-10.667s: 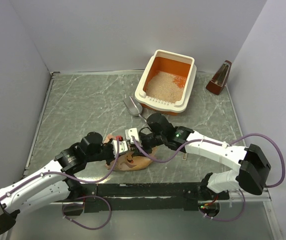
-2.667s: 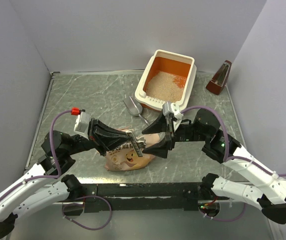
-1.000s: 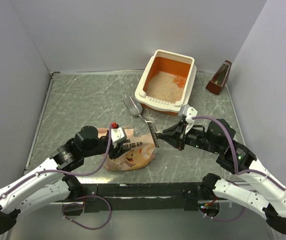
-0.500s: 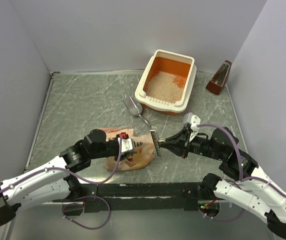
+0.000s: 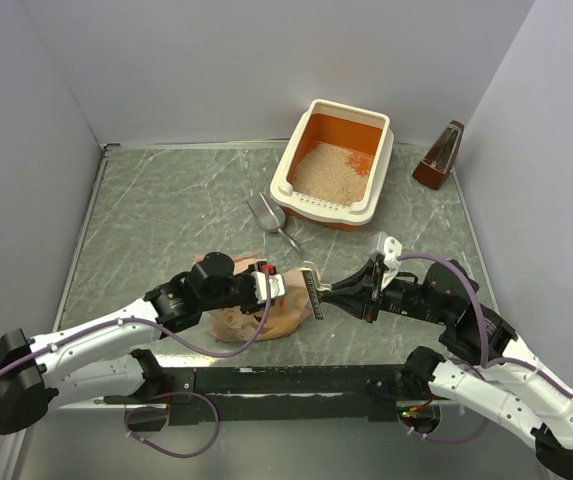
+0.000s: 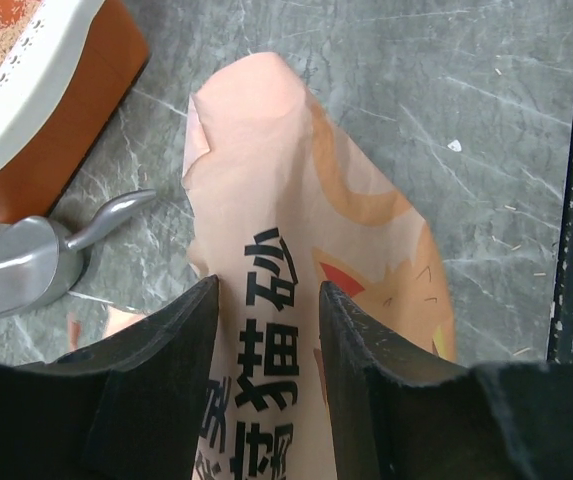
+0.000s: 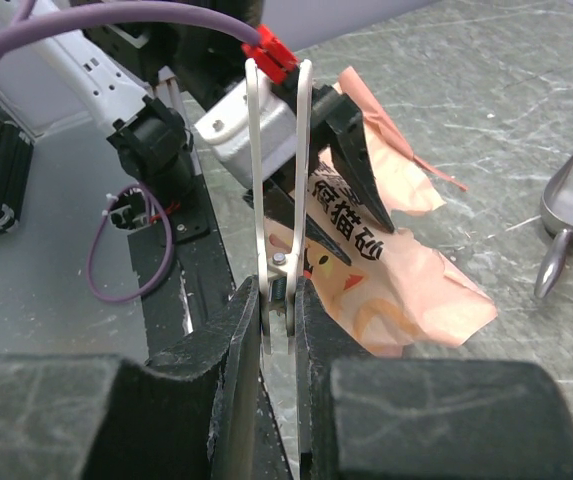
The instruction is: Fill the litter box with clean litter
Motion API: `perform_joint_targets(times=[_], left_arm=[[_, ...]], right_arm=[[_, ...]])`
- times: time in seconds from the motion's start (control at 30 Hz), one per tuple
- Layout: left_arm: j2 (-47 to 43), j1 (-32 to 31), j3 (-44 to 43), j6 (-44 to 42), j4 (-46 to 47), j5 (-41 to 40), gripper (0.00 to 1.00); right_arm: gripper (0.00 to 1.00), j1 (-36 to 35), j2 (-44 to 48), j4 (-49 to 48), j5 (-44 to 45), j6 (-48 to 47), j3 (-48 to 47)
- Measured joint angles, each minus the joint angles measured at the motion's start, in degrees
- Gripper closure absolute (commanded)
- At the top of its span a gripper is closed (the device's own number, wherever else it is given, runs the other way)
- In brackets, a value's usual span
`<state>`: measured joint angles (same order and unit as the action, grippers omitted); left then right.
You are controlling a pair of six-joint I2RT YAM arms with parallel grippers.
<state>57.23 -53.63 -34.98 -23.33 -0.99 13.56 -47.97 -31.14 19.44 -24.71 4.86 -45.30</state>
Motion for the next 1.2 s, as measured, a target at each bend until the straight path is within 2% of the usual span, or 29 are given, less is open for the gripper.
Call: perform_joint_targets(times=[0.13,0.27,0.43,0.77,1.2], left_arm=[[1.55,0.00,-0.83,0.07,0.24,0.02,0.56],[1.57,0.00,-0.83,0.26,-0.37,0.04,0.67],[0.42,-0.04,-0.83,0.31,-2.34,0.07,0.73],[-3.58,-0.09,0.39,0.96,-5.84,-2.21,0.64],[-3.93,-0.09,0.92,3.80,-10.54,-5.14,0.67]], right_arm=[[1.00,0.00,0.44,-0.02,-0.17,0.00,0.00],[1.00,0.00,0.28,0.00,-0.09,0.00,0.00],[1.00,0.02,-0.26,0.00,0.28,0.02,0.00],[1.00,0.02,-2.47,0.17,0.96,0.61,0.00],[1.00,0.02,-5.07,0.74,1.84,0.85,-0.04]])
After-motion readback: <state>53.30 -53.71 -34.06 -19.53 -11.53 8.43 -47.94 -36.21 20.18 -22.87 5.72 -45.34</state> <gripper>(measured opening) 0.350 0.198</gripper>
